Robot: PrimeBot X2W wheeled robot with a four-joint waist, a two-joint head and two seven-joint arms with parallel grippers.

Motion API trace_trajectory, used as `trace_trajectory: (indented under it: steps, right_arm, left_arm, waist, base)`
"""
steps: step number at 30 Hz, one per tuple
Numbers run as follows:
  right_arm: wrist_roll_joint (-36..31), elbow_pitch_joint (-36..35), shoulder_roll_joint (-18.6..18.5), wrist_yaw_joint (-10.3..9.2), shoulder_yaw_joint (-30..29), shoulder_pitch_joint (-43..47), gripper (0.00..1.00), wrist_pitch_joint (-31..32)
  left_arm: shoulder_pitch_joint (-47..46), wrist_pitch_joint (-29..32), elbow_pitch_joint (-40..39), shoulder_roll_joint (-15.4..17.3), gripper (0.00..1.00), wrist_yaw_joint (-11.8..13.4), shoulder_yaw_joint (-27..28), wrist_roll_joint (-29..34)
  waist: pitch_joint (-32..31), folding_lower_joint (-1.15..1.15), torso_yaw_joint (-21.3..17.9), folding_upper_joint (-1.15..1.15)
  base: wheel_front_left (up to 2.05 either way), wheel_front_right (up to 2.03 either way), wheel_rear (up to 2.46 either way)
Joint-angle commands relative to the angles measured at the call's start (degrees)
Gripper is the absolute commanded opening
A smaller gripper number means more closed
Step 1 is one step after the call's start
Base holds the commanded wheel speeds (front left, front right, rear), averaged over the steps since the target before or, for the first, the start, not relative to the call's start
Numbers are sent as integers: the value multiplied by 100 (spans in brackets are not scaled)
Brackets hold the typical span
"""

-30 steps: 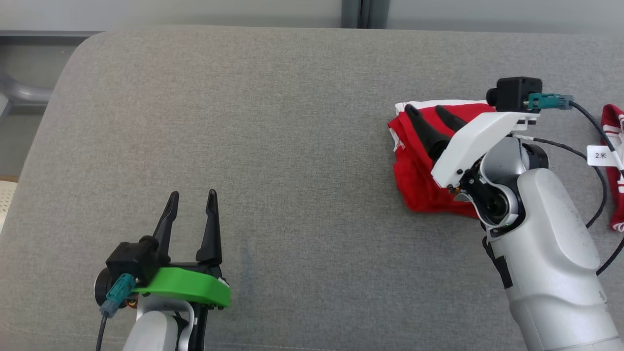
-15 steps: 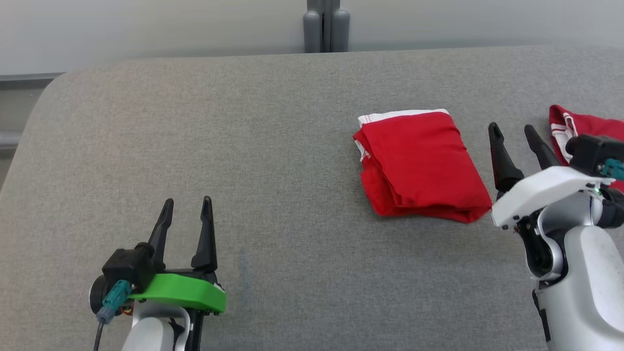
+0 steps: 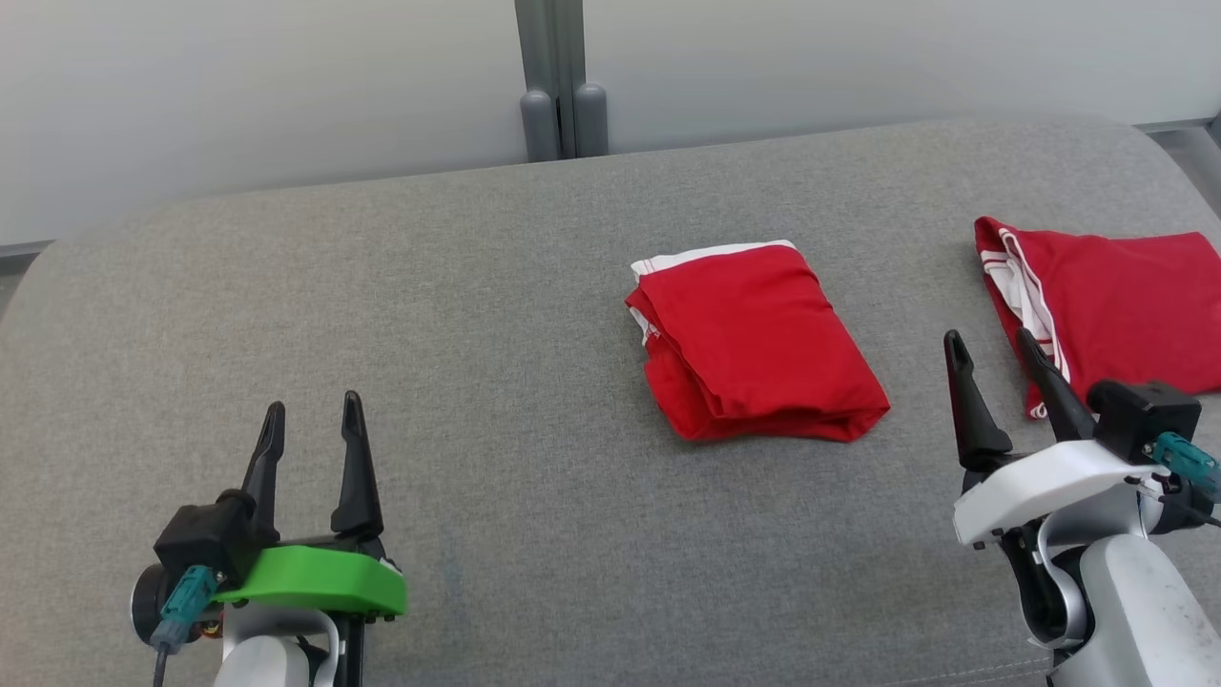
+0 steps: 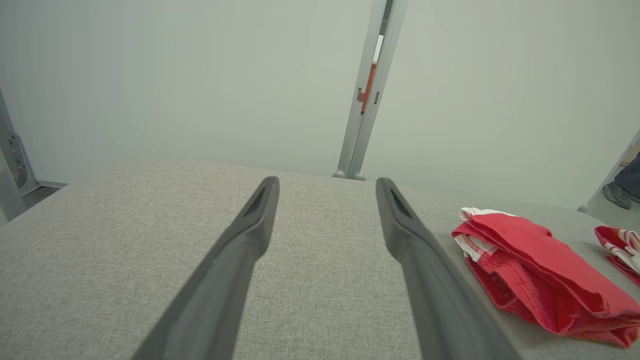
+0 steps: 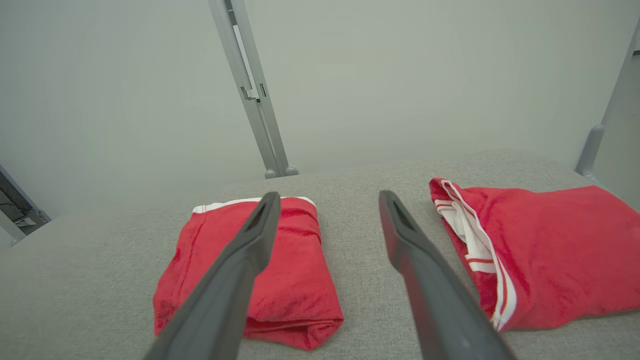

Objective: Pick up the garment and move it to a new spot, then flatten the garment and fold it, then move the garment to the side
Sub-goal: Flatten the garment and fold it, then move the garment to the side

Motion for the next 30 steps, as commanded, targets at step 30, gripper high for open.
trace_trajectory:
  steps: [30]
  right_arm:
    - [-60,1172,-223,1,348,-304,100,-634]
  left_arm:
    - [423,3,268,18,100,-36,158,152]
  waist:
    - [-232,0,157,0]
  base:
    - [0,0,0]
